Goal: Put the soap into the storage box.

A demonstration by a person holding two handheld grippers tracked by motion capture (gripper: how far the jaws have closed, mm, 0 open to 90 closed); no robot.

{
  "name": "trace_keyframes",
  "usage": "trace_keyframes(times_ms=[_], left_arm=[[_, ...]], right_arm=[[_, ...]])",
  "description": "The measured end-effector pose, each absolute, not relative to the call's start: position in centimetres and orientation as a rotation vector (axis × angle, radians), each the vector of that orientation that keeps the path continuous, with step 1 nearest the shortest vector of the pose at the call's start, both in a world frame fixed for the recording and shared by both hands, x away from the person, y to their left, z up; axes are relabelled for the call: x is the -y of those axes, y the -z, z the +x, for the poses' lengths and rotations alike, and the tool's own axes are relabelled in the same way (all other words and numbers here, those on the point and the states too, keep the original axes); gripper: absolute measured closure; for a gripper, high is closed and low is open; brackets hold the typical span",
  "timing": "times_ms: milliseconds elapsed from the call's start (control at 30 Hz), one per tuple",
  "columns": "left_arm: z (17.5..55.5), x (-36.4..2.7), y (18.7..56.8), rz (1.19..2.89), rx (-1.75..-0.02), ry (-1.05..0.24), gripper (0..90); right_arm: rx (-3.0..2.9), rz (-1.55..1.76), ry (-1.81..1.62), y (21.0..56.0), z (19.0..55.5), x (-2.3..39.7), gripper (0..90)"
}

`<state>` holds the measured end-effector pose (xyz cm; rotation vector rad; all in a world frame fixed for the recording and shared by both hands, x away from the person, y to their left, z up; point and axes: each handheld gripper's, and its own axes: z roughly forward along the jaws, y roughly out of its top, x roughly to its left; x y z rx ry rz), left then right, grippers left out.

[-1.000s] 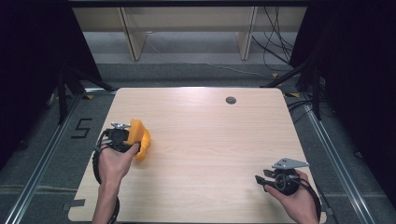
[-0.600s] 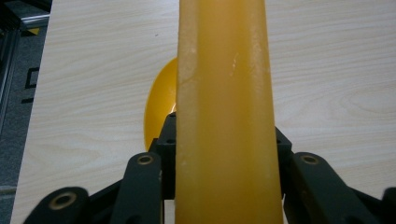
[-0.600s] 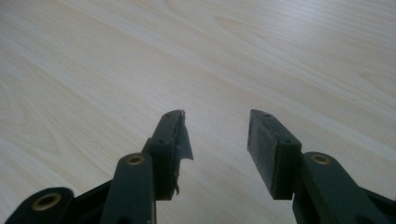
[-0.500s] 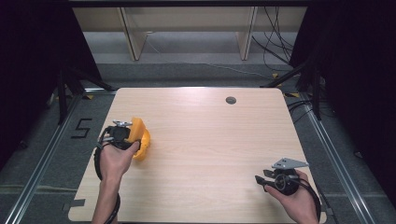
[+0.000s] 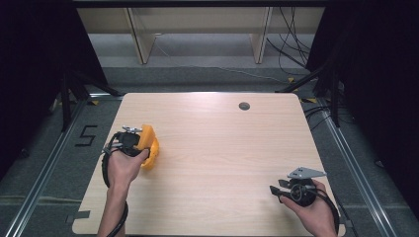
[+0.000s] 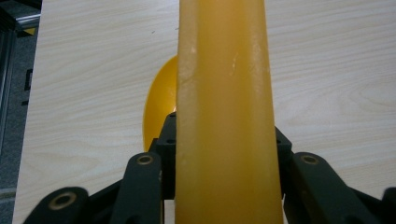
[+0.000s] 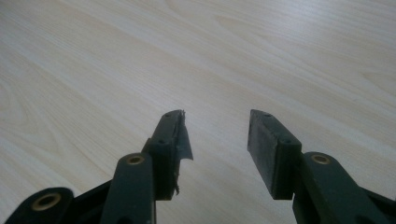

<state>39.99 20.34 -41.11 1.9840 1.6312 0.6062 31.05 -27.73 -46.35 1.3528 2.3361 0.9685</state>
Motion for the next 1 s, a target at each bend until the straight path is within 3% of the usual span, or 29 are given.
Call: trace_keyframes(times_ms=[767, 1000], left_arm=[[41.6, -20.7, 43.2, 1.931, -1.75, -0.577, 60.6], [42.1, -20.6, 43.8, 1.934, -1.759, -0.573, 60.5]], right_arm=[[-2.332, 1.389, -0.976, 46.3, 30.9, 27.6, 55.8], [-2.348, 1.265, -0.995, 46.7, 31.4, 27.9, 55.7]])
